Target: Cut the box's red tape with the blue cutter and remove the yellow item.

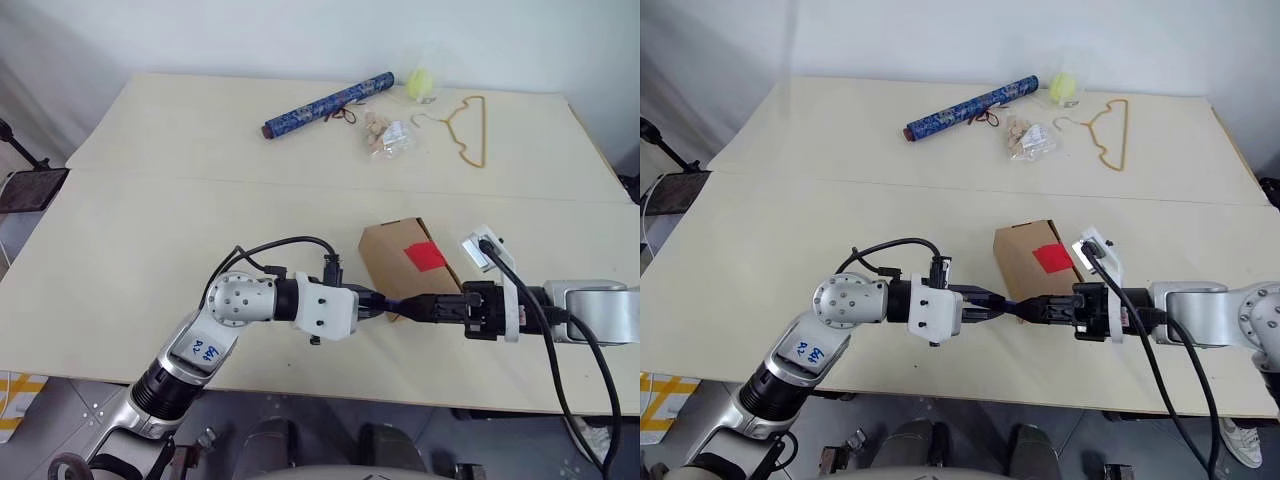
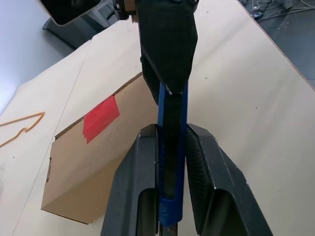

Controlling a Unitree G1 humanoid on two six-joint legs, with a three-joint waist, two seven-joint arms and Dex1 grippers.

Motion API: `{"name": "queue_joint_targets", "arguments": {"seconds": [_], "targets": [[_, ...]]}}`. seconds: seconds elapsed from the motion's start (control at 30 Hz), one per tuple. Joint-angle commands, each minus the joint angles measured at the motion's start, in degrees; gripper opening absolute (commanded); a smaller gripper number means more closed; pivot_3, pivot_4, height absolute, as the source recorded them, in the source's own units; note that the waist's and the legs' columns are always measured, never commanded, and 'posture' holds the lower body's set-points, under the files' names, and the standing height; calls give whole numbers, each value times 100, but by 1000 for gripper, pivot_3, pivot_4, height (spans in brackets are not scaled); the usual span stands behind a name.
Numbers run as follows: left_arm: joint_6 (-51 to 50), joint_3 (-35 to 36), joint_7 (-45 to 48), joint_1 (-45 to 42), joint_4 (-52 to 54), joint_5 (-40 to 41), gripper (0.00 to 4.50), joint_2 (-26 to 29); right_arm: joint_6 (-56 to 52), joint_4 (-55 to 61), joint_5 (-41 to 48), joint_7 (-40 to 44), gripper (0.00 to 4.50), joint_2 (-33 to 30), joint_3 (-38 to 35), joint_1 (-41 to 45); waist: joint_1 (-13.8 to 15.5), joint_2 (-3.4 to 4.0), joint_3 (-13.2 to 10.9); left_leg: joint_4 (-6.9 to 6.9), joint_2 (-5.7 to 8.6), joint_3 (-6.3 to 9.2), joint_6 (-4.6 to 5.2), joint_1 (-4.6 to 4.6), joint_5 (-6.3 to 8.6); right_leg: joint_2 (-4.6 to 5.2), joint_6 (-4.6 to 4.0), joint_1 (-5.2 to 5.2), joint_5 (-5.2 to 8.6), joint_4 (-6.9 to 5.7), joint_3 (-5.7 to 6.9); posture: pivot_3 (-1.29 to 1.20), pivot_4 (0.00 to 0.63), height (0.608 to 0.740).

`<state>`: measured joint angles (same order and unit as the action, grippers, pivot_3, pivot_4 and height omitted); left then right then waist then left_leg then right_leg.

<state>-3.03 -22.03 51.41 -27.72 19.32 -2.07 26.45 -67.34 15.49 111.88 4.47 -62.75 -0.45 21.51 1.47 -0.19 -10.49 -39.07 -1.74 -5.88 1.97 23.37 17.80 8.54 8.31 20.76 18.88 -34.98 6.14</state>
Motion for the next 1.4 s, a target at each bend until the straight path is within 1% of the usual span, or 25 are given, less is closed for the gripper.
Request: {"name": "queue_joint_targets", "arguments": {"seconds": [0.03,0.23,0.33,0.37,0.43,0.87,0.97,1.03,1.1,1.13,1.17,1.27,1.33,1.37,1.4], "targets": [[70,-20,-36,-117,91,6,425,-77,55,32,112,-71,1754,52,-202,21,0,0,0,0,0,0,0,0,0,0,0,0,0,0,0,0,150,740],[56,-17,-41,-130,86,-20,425,-123,42,48,112,-87,1754,67,-185,4,-1,0,0,0,0,0,0,0,0,0,0,0,0,0,-1,0,150,740],[45,-31,-42,-119,107,-29,425,-140,49,54,112,-107,1207,78,-183,-10,-1,0,0,0,0,0,0,0,0,0,0,0,0,0,0,0,150,740],[43,-35,-43,-120,109,-30,425,-148,38,54,112,-85,793,71,-175,-7,0,0,0,0,0,0,0,0,0,0,0,0,0,0,0,0,150,740],[48,-40,-47,-127,104,-36,425,-158,22,49,112,-54,174,69,-165,-1,0,0,0,0,0,0,0,0,0,0,0,0,0,0,0,0,150,740],[149,-9,-75,-213,-19,-63,425,-179,-92,22,112,236,159,1,-72,53,-1,0,0,0,0,1,0,0,0,1,0,0,0,0,0,0,150,740],[181,43,-23,-187,9,3,425,-121,-170,66,112,538,159,-197,-161,-60,3,0,0,0,0,1,0,0,0,1,0,0,0,0,0,0,150,740],[71,201,107,-79,96,317,425,-47,-208,98,112,805,159,-395,-275,-166,3,0,0,0,0,1,1,1,0,1,0,0,0,1,0,0,150,740],[-169,432,354,117,309,897,1169,99,-197,114,112,1062,159,-559,-437,-269,-4,0,0,1,-1,3,1,1,1,1,0,-1,0,2,0,0,150,740],[-230,540,521,240,424,1169,1404,231,-195,116,112,1195,159,-635,-533,-338,-9,0,0,2,-2,4,1,1,1,1,0,-1,0,2,0,0,150,740],[-277,672,602,352,511,1321,1730,367,-195,131,112,1328,159,-721,-652,-424,-25,1,0,3,-3,7,1,1,1,1,0,-1,0,2,2,0,150,740],[-853,1394,988,887,750,2152,2571,1051,-208,172,112,1782,159,-977,-1216,-839,-43,7,-4,6,-8,7,-2,-2,1,-1,-2,1,1,1,2,0,150,740],[-1073,1675,1153,1092,752,2491,3242,1362,-130,229,112,1874,159,-1018,-1389,-1013,-30,7,-5,6,-7,10,-5,-7,0,-1,-3,-1,2,4,4,0,150,740],[-1149,1846,1270,1200,732,2660,3508,1525,-104,278,112,1961,159,-1043,-1534,-1117,-26,8,-5,5,-6,11,-5,-7,0,-1,-3,-2,2,12,5,0,150,740],[-1321,2195,1364,1314,524,2876,3533,1729,-120,321,112,2088,159,-1082,-1898,-1333,-8,8,-5,5,-6,11,-4,-6,0,-1,-5,-3,2,18,3,0,150,740]]}}
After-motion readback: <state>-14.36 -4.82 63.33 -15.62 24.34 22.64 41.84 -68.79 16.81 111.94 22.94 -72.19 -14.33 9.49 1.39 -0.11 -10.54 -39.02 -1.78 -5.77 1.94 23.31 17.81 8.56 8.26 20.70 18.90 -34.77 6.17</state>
